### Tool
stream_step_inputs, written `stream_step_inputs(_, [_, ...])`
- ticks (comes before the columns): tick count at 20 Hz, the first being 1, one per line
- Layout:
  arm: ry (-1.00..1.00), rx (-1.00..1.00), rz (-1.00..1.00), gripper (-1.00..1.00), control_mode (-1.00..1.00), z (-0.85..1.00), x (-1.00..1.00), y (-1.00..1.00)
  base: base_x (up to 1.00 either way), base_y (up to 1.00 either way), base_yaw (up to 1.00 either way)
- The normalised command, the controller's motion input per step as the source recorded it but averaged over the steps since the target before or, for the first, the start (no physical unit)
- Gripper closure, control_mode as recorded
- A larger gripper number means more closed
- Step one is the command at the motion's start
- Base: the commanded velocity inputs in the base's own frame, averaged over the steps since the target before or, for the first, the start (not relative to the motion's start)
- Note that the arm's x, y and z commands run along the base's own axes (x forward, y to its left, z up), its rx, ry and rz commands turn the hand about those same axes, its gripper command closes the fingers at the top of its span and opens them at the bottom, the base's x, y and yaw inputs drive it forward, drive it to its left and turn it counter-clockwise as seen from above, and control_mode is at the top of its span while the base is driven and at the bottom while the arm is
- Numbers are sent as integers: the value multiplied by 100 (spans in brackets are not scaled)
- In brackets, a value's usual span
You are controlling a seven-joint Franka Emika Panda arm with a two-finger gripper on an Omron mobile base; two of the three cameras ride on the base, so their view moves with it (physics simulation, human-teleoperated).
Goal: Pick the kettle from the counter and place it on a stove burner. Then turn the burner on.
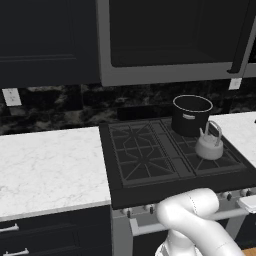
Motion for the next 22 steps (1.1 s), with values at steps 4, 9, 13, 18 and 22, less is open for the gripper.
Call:
stream_step_inputs(4, [-1,-4,0,100,-100,1,-1,0,0,0,0])
stream_step_inputs(9, [-2,-12,0,100,-100,0,-1,0,0,0,0])
stream_step_inputs(13, [-16,-21,0,100,-100,0,0,0,0,0,0])
stream_step_inputs(18, [-19,-20,0,100,-100,0,0,0,0,0,0])
stream_step_inputs(22, [-17,-20,0,100,-100,0,0,0,0,0,0])
